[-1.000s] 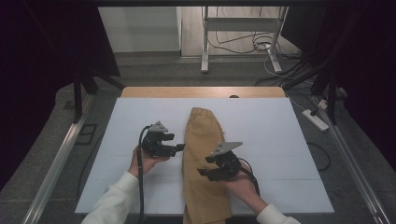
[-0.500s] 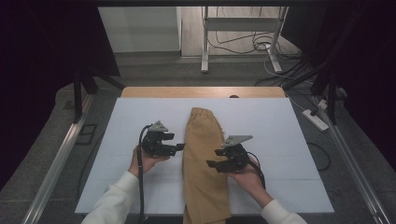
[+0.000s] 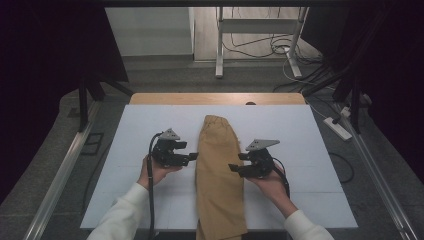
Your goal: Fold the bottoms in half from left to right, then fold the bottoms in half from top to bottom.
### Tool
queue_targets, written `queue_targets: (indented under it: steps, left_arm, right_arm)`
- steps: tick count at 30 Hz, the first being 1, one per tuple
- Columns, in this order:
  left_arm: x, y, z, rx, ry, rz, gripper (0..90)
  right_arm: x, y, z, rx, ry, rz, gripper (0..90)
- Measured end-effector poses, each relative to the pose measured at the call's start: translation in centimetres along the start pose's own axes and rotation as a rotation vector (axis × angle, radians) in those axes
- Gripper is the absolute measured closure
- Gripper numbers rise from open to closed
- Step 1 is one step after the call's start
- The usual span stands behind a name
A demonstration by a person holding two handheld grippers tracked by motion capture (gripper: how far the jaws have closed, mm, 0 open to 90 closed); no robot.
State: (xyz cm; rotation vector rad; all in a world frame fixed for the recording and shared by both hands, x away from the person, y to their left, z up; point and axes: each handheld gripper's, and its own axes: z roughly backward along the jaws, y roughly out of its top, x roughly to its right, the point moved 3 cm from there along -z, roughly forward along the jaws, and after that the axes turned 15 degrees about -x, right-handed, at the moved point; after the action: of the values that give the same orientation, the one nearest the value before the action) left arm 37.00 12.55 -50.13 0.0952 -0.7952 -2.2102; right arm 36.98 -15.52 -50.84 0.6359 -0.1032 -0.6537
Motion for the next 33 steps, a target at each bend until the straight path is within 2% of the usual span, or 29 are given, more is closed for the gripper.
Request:
queue_targets:
  steps: [8,18,24,33]
  left_arm:
    - [0.0,0.4,0.0,0.001,0.001,-0.006,30.8]
    - [-0.4,1.9,-1.0,0.001,-0.014,-0.008,30.6]
    - [-1.0,2.6,-1.8,-0.009,-0.010,-0.002,30.5]
    - [-2.0,3.1,-2.9,-0.031,-0.012,0.013,30.4]
  right_arm:
    - [0.6,0.0,0.0,-0.008,-0.009,-0.005,40.4]
    - [1.4,0.8,-1.0,-0.021,-0.010,-0.006,40.3]
    - [1.8,1.2,-1.4,-0.027,-0.012,-0.008,40.3]
    - [3.1,1.8,-2.3,-0.029,-0.020,-0.043,40.1]
